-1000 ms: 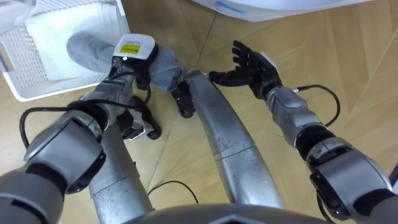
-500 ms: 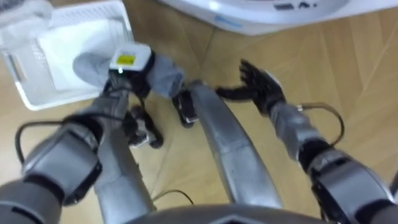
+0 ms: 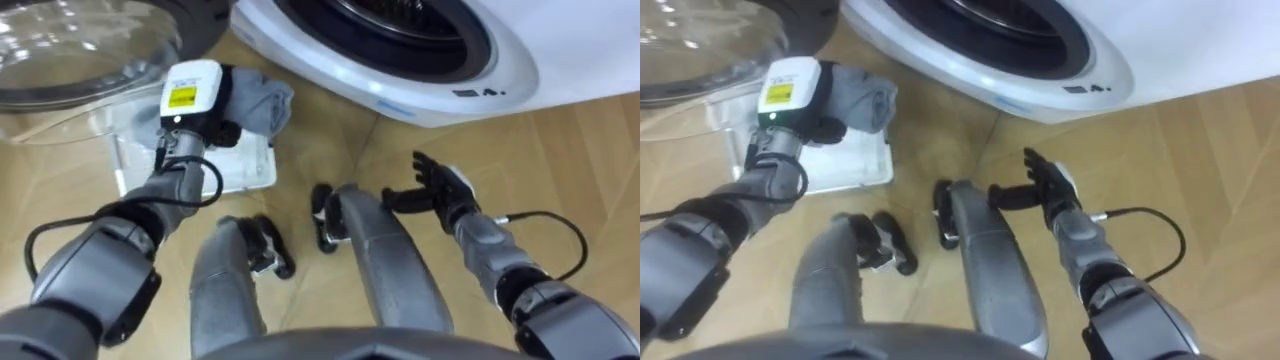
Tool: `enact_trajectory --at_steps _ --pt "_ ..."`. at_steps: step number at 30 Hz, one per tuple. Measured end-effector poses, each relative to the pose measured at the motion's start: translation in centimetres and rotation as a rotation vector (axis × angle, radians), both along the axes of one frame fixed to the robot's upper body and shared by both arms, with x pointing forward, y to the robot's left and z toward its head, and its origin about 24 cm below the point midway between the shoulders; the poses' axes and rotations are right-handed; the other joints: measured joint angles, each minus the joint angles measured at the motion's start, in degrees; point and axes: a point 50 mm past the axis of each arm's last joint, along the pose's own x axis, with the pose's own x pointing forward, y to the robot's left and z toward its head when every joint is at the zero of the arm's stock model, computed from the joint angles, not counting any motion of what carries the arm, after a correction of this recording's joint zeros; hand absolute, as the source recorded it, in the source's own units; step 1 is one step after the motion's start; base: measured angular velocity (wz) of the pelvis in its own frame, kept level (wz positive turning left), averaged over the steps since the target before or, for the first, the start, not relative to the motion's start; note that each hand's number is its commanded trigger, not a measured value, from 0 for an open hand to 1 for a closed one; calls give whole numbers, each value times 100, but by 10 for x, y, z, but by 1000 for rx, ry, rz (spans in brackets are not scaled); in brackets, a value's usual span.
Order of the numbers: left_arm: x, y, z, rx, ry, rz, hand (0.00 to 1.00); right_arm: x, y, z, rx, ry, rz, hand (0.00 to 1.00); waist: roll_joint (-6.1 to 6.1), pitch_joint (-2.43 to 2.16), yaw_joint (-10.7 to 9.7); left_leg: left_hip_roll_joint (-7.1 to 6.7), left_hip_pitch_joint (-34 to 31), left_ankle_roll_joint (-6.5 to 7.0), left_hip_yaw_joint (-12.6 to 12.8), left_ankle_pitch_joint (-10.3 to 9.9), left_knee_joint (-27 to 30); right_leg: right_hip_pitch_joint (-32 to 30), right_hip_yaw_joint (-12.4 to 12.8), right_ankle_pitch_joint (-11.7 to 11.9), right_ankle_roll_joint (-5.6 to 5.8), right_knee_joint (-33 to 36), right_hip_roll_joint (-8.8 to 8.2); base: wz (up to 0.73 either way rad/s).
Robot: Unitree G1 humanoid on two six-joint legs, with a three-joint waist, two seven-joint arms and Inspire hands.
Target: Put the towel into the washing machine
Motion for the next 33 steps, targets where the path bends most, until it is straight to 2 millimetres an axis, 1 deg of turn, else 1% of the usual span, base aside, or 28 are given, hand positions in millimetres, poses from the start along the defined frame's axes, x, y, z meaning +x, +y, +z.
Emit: enact_trajectory --at_steps 3,5,6,8,9,11,12,13,14,15,16,17,18,19,20,22,24,26,30,33 --pt "4 -9 4 -110 -3 27 100 1 2 0 -10 1 21 0 10 -4 113 -21 116 6 3 30 -93 133 -46 12 16 -84 -31 6" --pt "7 -18 7 -245 14 65 100 0 4 -1 -8 7 32 0 17 -4 226 -24 248 5 4 33 -165 263 -72 24 15 -148 -35 0" --pt "8 -19 8 -271 20 69 100 1 5 0 -8 7 39 0 27 -4 241 -26 272 4 4 34 -173 288 -71 23 15 -159 -35 0" --pt "7 -25 9 -391 58 78 100 3 7 1 -3 3 68 0 83 -42 289 -52 297 10 4 60 -214 312 -73 34 32 -195 -52 0" --pt "7 -27 9 -426 72 79 100 4 7 1 -1 1 75 0 85 -46 308 -79 311 12 4 77 -251 311 -66 36 35 -195 -71 4" --pt "3 -34 4 -585 155 97 100 3 11 1 4 1 100 0 80 -62 363 -162 382 20 28 143 -368 337 -34 53 54 -229 -121 6" --pt "2 -35 2 -621 180 99 100 3 12 1 4 2 108 0 77 -66 369 -183 397 19 25 161 -387 348 -32 58 56 -237 -133 6" --pt "-1 -41 -1 -705 229 97 100 3 14 1 0 4 127 0 76 -67 386 -206 405 21 11 195 -405 362 -33 66 59 -251 -149 7" --pt "-1 -44 -3 -785 278 97 100 4 15 1 2 3 141 0 75 -69 421 -208 401 23 1 199 -416 366 -48 76 59 -264 -152 7" --pt "-2 -46 -4 -828 301 95 100 4 16 1 6 3 146 0 74 -70 424 -209 396 24 -9 202 -418 370 -57 81 60 -274 -152 4" --pt "-5 -49 -6 -918 344 92 100 4 18 1 13 5 150 0 60 -84 418 -209 396 29 -8 220 -442 377 -60 100 62 -307 -152 0" --pt "-8 -53 -9 -1007 385 85 100 3 21 1 18 4 153 0 45 -112 411 -213 401 35 -2 247 -483 387 -60 127 64 -360 -152 0" --pt "-9 -54 -10 -1048 406 82 100 3 21 0 18 6 155 0 40 -119 415 -213 415 37 -2 259 -502 404 -65 144 67 -389 -151 0" --pt "-12 -57 -13 -1128 442 81 100 1 23 -1 20 11 159 0 18 -143 419 -217 451 43 -1 278 -564 445 -68 179 73 -455 -143 0" --pt "-16 -59 -16 -1199 474 77 100 -2 24 -3 26 21 157 0 1 -157 419 -209 488 40 -5 317 -606 510 -79 228 76 -556 -124 0" --pt "-19 -61 -19 -1287 518 65 100 -5 25 -5 34 34 160 0 -18 -186 417 -208 519 46 -5 367 -698 571 -84 307 91 -699 -100 -2" --pt "-20 -64 -20 -1380 552 64 100 -7 26 -6 37 41 161 0 -31 -193 416 -203 533 56 -6 372 -721 589 -75 355 106 -753 -81 -5" --pt "-19 -66 -17 -1479 565 44 100 -9 26 -7 41 46 160 0 -31 -194 428 -206 534 87 -6 390 -742 602 -66 410 129 -816 -74 -5" --pt "-17 -73 -11 -1617 579 -18 100 -8 28 -6 50 46 169 0 -30 -194 459 -208 532 122 -5 408 -790 615 -58 494 162 -891 -65 -6" --pt "-17 -77 -8 -1659 593 -60 100 -8 28 -6 62 48 172 0 -19 -202 504 -195 539 134 -6 415 -807 638 -57 542 168 -937 -46 -6"
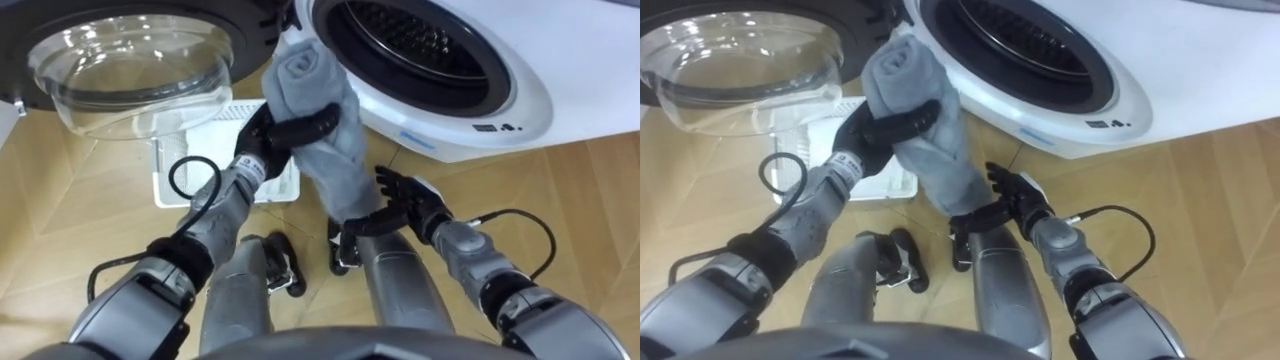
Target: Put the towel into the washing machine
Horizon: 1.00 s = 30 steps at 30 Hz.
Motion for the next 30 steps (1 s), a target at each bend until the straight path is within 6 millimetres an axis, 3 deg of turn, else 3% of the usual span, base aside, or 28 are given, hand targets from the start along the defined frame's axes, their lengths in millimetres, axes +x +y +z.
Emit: enact_trajectory --at_steps 5,11,12,13,30 --pt "-2 -3 -1 -32 11 -31 100 -1 0 0 6 4 6 0 93 -59 48 9 6 14 0 25 -46 23 -6 65 -8 -77 18 0" --pt "-2 -5 0 -45 5 -58 100 -1 -1 0 7 5 9 0 101 -60 51 7 33 13 0 30 -68 52 -9 69 -8 -90 19 0" --pt "-2 -5 0 -47 4 -61 100 -1 -1 0 7 6 9 83 101 -60 53 7 33 13 0 30 -70 51 -10 68 -8 -90 18 0" --pt "-3 -6 -1 -50 7 -69 100 -1 0 0 9 6 12 100 101 -60 53 7 33 13 0 30 -74 51 -9 69 -8 -89 18 0" --pt "-8 -15 -1 -240 46 -103 100 0 4 1 -2 11 58 100 134 -60 91 -9 47 12 -1 32 -100 48 -18 67 -9 -97 5 0"
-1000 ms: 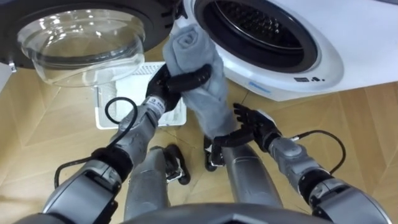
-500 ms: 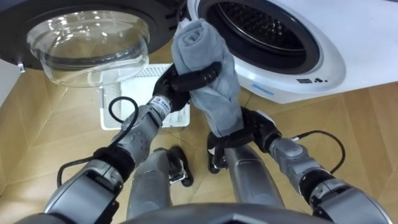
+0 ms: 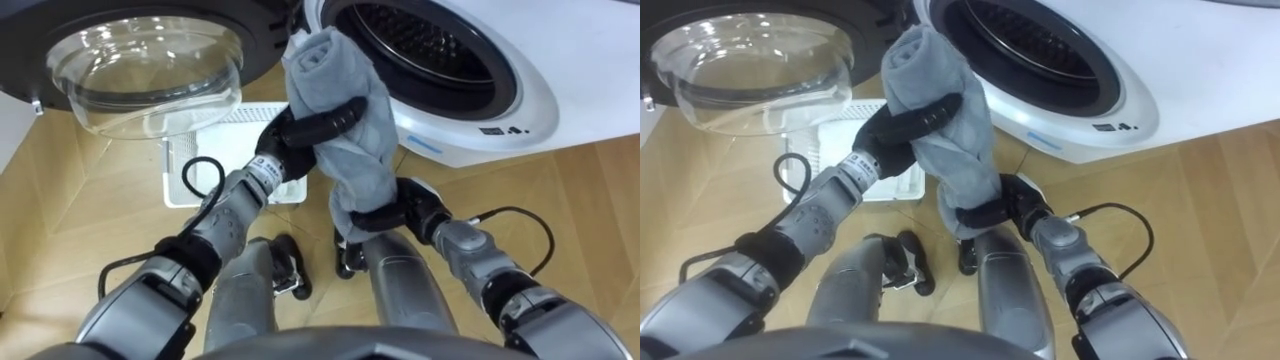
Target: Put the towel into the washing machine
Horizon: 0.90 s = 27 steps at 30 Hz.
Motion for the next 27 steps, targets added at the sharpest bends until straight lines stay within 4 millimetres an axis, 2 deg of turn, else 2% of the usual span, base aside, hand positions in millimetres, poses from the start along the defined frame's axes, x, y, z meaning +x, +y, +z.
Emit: enact_trajectory --at_steps 1,2,3,4,10,16,22,27 --pt "-1 1 -1 -14 11 6 100 0 0 0 0 -3 0 100 10 2 -2 0 -1 0 0 0 1 -1 1 0 0 0 0 0" --pt "-3 2 -3 -26 19 13 67 -1 0 0 3 -4 -1 100 13 0 -1 -1 0 0 0 0 0 -1 1 0 0 0 0 0" --pt "-3 3 -3 -31 22 18 7 -1 0 0 4 -3 -3 100 13 0 -1 -1 0 0 0 0 -1 -1 1 0 0 0 0 0" --pt "-4 5 -4 -38 31 27 0 -2 0 0 6 -1 -6 100 14 0 0 -3 0 0 0 0 -2 -2 2 -1 0 0 0 0" --pt "-4 9 -5 -69 48 63 0 -3 -2 -1 5 4 -14 100 19 -3 110 -1 9 0 1 0 29 -3 7 -2 -2 42 -2 0" --pt "-7 22 -10 -55 73 128 0 -5 -9 -3 -10 10 -74 100 17 -2 179 -25 100 -5 40 33 -62 53 11 0 -4 18 -25 -1" --pt "-10 33 -15 158 76 155 0 -11 -15 -7 -18 36 -142 100 19 -3 414 -25 109 -39 92 54 -148 27 -58 -14 -38 -15 -54 -2" --pt "-19 44 -28 352 146 209 0 -16 -23 -11 20 84 -275 100 34 -8 498 -23 104 -62 -11 67 -157 108 -223 -34 -69 -93 -77 8"
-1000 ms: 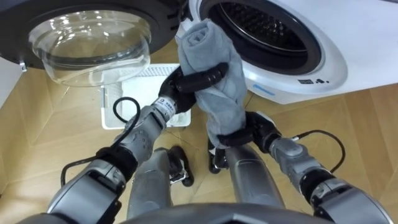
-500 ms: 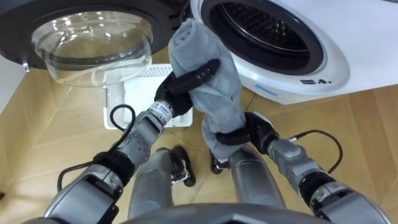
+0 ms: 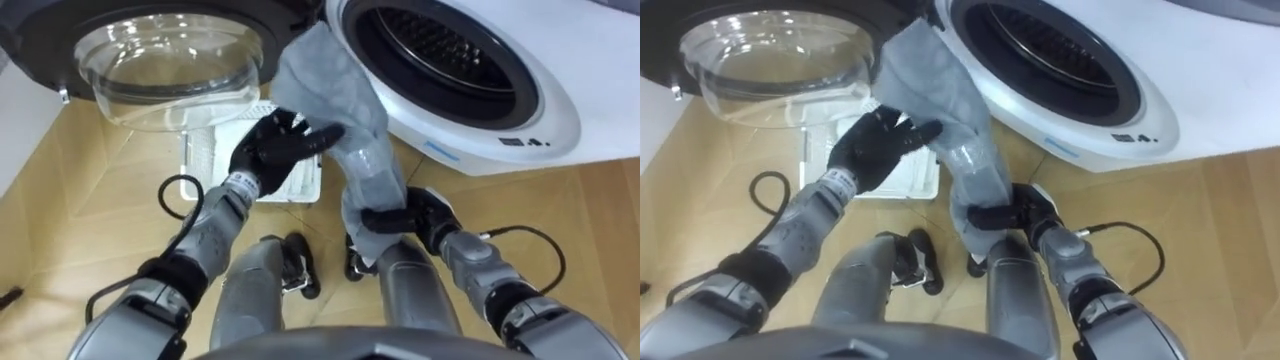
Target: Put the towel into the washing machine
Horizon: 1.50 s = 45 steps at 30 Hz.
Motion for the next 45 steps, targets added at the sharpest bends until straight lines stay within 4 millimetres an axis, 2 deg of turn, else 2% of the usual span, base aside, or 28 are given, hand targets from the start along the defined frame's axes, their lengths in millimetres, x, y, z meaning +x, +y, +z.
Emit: enact_trajectory --at_steps 2,5,10,15,22,24,28,32,36,38,40,42,43,44,45 --pt "-6 6 -7 35 57 69 0 -1 -8 -1 26 21 -121 100 16 -1 116 -12 10 1 11 0 -37 0 -3 -3 3 -16 -13 0" --pt "-14 17 -16 72 126 148 0 0 -16 0 41 31 -227 100 32 -8 127 -87 13 17 -14 50 -127 -7 -49 -16 11 -15 -87 11" --pt "-23 21 -23 156 183 153 0 1 -24 0 51 47 -320 100 38 -10 120 -186 -16 29 -61 109 -204 -45 -105 -52 24 33 -185 12" --pt "-22 20 -22 204 194 171 0 10 -35 4 54 74 -388 100 30 -11 112 -273 -50 51 -96 165 -215 -108 -106 -72 38 123 -272 7" --pt "-17 20 -16 228 185 209 0 21 -56 15 93 38 -598 100 -21 2 88 -343 -114 104 -131 204 -134 -159 -132 -84 58 240 -368 6" --pt "-17 20 -16 229 185 208 0 22 -61 17 104 33 -639 100 -59 5 83 -372 -111 118 -138 212 -124 -161 -144 -96 66 288 -408 6" --pt "-19 22 -18 275 190 203 0 30 -70 24 161 35 -757 100 -217 8 92 -383 -123 134 -136 219 -71 -164 -149 -112 75 351 -441 3" --pt "-15 25 -13 283 169 201 0 46 -96 44 138 -20 -800 100 -275 18 110 -381 -235 171 -133 201 5 -255 -221 -121 81 450 -512 11" --pt "-15 38 -10 349 150 206 0 69 -101 64 144 -68 -785 100 -437 20 108 -385 -361 188 -83 216 28 -435 -169 -119 77 534 -524 -2" --pt "-13 44 -6 359 134 214 0 84 -107 79 163 -95 -792 100 -580 20 122 -388 -396 190 -10 218 33 -530 -127 -134 58 613 -549 -4" --pt "-12 48 -5 371 128 220 0 86 -104 80 217 -75 -819 100 -684 18 111 -382 -401 187 3 219 29 -541 -126 -138 52 612 -547 0" --pt "-14 50 -6 387 131 217 0 93 -100 85 282 -68 -845 100 -715 27 65 -373 -423 190 2 218 83 -542 -129 -139 53 625 -546 0" --pt "-14 50 -6 396 129 212 0 97 -98 89 313 -68 -863 28 -723 31 20 -376 -430 199 8 213 96 -550 -123 -141 61 630 -552 -3" --pt "-14 51 -6 416 122 205 0 101 -97 92 339 -73 -874 0 -757 47 9 -385 -432 210 33 207 100 -579 -94 -143 75 658 -561 -5" --pt "-13 53 -5 426 116 204 0 103 -96 94 353 -74 -877 0 -782 59 4 -390 -434 216 49 204 104 -597 -77 -144 79 678 -566 -7"
